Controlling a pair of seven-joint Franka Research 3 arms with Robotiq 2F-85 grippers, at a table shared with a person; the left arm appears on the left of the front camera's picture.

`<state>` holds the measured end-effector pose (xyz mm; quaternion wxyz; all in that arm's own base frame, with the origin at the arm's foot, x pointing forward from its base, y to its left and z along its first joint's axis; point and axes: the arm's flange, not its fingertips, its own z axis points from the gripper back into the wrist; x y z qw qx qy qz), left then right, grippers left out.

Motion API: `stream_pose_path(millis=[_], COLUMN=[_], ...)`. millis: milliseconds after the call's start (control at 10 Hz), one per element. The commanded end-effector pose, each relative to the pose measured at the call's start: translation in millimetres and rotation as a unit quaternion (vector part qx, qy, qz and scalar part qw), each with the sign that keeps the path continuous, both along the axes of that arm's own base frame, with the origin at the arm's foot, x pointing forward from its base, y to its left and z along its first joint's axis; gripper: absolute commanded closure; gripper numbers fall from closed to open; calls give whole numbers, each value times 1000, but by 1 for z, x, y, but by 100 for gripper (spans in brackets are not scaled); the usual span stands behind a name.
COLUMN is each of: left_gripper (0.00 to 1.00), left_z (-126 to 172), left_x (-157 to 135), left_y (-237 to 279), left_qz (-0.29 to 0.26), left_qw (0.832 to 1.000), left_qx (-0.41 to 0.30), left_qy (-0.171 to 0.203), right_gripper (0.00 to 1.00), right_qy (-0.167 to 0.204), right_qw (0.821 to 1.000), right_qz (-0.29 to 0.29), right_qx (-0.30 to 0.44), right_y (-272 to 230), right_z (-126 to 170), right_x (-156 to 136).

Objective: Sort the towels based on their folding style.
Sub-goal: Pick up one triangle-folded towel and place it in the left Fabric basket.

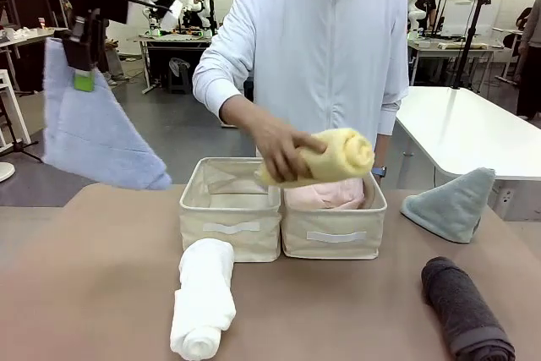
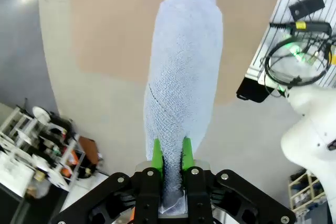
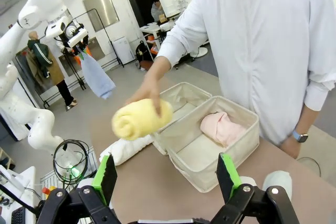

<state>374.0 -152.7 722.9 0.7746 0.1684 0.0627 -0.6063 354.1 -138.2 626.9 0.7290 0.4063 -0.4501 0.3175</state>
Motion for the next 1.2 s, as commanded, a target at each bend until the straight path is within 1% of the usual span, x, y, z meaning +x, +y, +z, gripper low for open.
stream_pose_path(millis=[0, 100, 200, 400, 600, 700, 800, 900, 1000, 1100], left_gripper=[85, 85, 85, 85, 85, 85, 85, 85, 85, 85], left_z=[43, 45, 45, 45, 44, 45, 46, 41, 31, 16], left_x=[-86, -116, -121, -107, -98, -84, -62, -22, 12, 36], left_y=[142, 167, 171, 163, 156, 132, 85, 27, -15, -43], left_qz=[27, 50, 57, 44, 40, 22, -9, -35, -41, -51], left_qw=[997, 993, 992, 995, 995, 993, 990, 991, 992, 993], left_qx=[-59, -74, -73, -59, -62, -81, -96, -107, -102, -98], left_qy=[-47, -75, -82, -71, -71, -85, -98, -78, -62, -47], right_gripper=[0, 0, 0, 0, 0, 0, 0, 0, 0, 0], right_qy=[-12, -12, -12, -12, -12, -12, -12, -12, -12, -12], right_qw=[1000, 1000, 1000, 1000, 1000, 1000, 1000, 1000, 1000, 1000], right_qz=[4, 4, 4, 4, 4, 4, 4, 4, 4, 4], right_qx=[9, 9, 9, 9, 9, 9, 9, 9, 9, 9], right_y=[0, 0, 0, 0, 0, 0, 0, 0, 0, 0], right_z=[0, 0, 0, 0, 0, 0, 0, 0, 0, 0], right_x=[2, 2, 2, 2, 2, 2, 2, 2, 2, 2])
